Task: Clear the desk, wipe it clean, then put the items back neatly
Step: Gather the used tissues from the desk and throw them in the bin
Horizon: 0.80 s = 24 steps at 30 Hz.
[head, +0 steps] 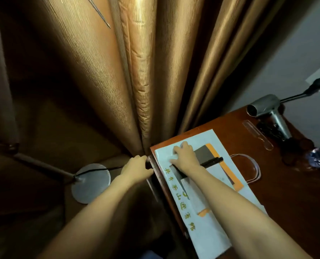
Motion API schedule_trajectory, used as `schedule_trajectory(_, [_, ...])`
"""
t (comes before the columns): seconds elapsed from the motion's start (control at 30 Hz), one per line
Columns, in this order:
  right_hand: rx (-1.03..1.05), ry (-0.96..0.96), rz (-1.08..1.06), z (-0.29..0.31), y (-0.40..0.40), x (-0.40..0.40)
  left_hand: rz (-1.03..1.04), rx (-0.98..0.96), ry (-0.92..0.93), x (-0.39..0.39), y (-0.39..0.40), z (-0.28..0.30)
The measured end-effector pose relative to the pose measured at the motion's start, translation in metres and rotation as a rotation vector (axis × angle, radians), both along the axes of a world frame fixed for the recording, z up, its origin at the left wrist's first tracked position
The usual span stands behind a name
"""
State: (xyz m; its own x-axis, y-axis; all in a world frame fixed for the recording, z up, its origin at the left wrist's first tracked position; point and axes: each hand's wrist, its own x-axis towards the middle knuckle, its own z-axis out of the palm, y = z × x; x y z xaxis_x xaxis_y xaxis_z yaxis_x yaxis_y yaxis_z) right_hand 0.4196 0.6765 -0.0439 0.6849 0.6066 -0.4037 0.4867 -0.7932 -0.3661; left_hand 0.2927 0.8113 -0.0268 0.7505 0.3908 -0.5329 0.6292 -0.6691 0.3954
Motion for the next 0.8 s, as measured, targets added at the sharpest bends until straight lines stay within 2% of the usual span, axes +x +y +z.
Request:
schedule_trajectory(0.23, [0.187,0.046,-0.081,0.016,-0.02,-0.004,-0.067,-0.002,-0.001,0.009,-0.013,0.01])
schedule_trajectory(0.4, [0.222,0.078,-0.17,0.056,-0.099,-0.005,-0.197,0.022,-0.061,0.043,-0.057,0.042])
schedule_trajectory(0.63, [0.154,-0.071,-0.565,0.122,-0.282,-0.053,-0.62,0.048,-0.17,0.073,-0.221,0.095])
schedule_trajectory(0.8, [0.137,-0.165,-0.791,0.154,-0.441,-0.147,-0.959,-0.015,-0.256,0.042,-0.378,0.126])
